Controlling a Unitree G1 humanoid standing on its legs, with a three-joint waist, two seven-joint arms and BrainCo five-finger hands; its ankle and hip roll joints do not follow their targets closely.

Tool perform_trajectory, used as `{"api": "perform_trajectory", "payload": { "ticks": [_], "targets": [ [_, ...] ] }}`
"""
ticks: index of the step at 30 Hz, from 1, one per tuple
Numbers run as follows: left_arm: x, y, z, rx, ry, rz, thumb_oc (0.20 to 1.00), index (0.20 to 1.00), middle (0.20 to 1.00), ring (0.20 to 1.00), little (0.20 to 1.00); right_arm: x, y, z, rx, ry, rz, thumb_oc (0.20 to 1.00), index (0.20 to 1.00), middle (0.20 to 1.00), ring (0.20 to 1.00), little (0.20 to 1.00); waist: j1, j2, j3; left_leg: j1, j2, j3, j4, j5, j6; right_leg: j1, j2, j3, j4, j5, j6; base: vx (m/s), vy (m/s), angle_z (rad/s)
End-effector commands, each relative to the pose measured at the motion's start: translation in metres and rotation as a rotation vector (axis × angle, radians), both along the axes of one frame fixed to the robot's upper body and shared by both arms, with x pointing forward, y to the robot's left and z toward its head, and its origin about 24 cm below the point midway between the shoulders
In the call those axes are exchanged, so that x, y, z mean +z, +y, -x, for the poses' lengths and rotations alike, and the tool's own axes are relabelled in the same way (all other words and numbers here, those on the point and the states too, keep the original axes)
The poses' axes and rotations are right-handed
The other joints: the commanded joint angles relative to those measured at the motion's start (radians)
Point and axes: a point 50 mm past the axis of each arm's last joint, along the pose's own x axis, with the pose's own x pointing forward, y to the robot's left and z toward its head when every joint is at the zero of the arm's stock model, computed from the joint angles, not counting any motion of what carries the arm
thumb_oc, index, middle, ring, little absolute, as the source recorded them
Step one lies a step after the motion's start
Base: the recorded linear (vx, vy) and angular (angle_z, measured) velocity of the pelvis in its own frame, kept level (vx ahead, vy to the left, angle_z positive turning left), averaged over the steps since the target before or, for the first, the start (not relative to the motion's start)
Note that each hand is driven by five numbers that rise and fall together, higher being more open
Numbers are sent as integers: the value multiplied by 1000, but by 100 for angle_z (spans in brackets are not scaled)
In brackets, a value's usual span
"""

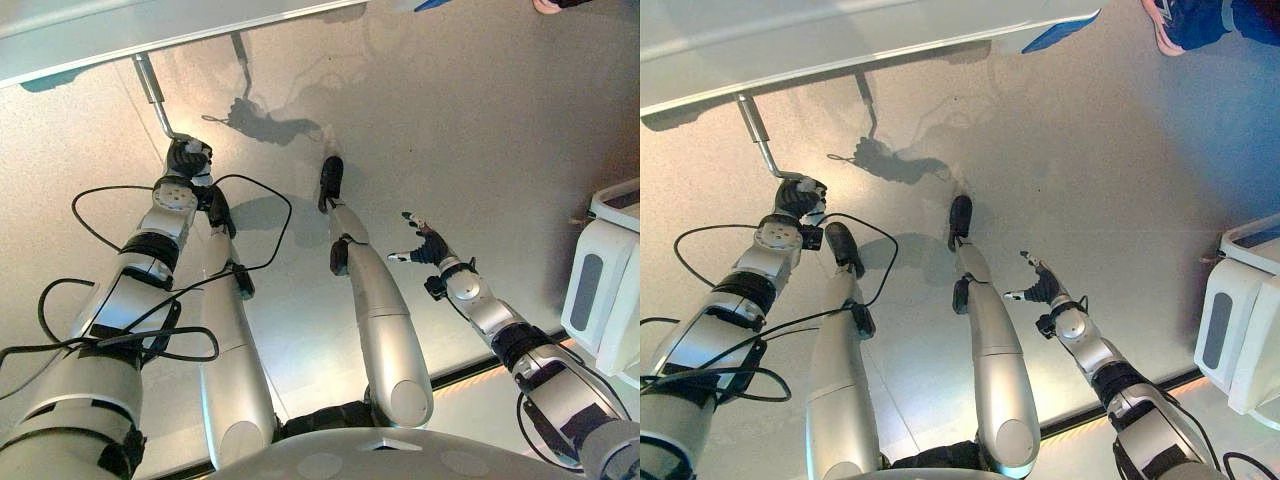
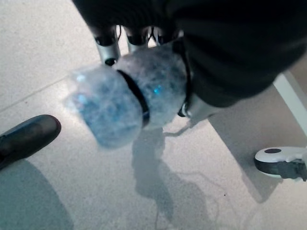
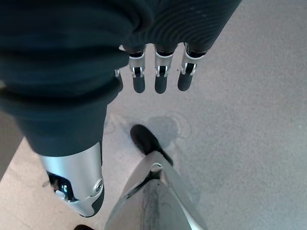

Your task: Raise the hospital bed

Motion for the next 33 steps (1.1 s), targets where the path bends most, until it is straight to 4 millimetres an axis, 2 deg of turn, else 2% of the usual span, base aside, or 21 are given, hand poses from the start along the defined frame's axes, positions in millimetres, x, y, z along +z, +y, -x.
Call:
{"api": "perform_trajectory", "payload": {
  "ticks": [1,8,9,10,11,12,16,19,20,23,26,27,33],
  "targets": [
    [-12,-33,-1,-127,-11,21,200,200,200,200,200,-11,-17,17,0,53,57,1000,1000,1000,1000,1000,13,-6,-8,-49,-17,8,-44,92,-7,-36,-23,42,42,5,159,-1,-31,0],
    [-10,-37,-2,-142,-18,18,200,200,200,200,200,-11,-17,18,2,53,57,1000,1000,1000,1000,1000,12,-7,-8,-50,-17,8,-45,93,-7,-36,-23,43,42,5,160,0,0,0],
    [-3,-46,-5,-178,-49,12,200,200,200,200,200,-10,-16,18,6,47,56,1000,1000,1000,1000,1000,10,-6,-8,-48,-17,9,-46,94,-8,-37,-23,42,44,4,160,0,0,0],
    [-3,-46,-5,-178,-49,12,200,200,200,200,200,-10,-16,18,6,47,56,1000,1000,1000,1000,1000,10,-6,-8,-48,-17,9,-46,94,-8,-37,-23,42,44,4,160,-9,-94,0],
    [23,-97,-6,-394,-190,22,200,200,200,200,200,-13,-20,24,12,55,77,1000,1000,1000,1000,1000,8,8,-8,-33,-9,10,-48,99,-13,-36,-19,43,70,-12,159,-9,-84,0],
    [23,-97,-6,-394,-190,22,200,200,200,200,200,-13,-20,24,12,55,77,1000,1000,1000,1000,1000,8,8,-8,-33,-9,10,-48,99,-13,-36,-19,43,70,-12,159,-12,-91,0],
    [36,-120,2,-522,-262,64,200,200,200,200,200,-13,-26,28,7,57,89,1000,1000,1000,1000,1000,7,23,-8,-12,-6,14,-56,104,-17,-25,-14,46,77,-20,158,-8,-24,-3],
    [41,-125,7,-570,-289,89,200,200,200,200,200,-11,-30,29,0,54,95,1000,1000,1000,1000,1000,8,29,-8,3,-5,17,-62,104,-18,-19,-12,47,80,-24,158,-9,-19,-6],
    [44,-129,17,-638,-314,120,200,200,200,200,200,-10,-38,32,-15,57,102,1000,1000,1000,1000,1000,12,45,-8,17,-4,20,-68,104,-22,-10,-11,48,85,-30,157,0,0,0],
    [48,-132,26,-706,-328,130,200,200,200,200,200,-12,-44,36,-25,69,109,1000,1000,1000,1000,1000,16,59,-8,21,-5,17,-62,103,-21,-10,-12,49,99,-37,155,-3,-7,1],
    [48,-132,26,-706,-328,130,200,200,200,200,200,-12,-44,36,-25,69,109,1000,1000,1000,1000,1000,16,59,-8,21,-5,17,-62,103,-21,-10,-12,49,99,-37,155,0,0,0],
    [52,-132,34,-752,-342,148,200,200,200,200,200,-10,-48,38,-30,67,112,1000,1000,1000,1000,1000,20,68,-8,19,-4,15,-56,101,-21,-12,-14,48,109,-42,154,-8,-17,4],
    [59,-131,45,-801,-372,159,200,200,200,200,200,-12,-51,41,-39,73,119,1000,1000,1000,1000,1000,27,81,-8,9,-9,14,-55,99,-18,-21,-19,44,114,-42,151,0,0,0]
  ]
}}
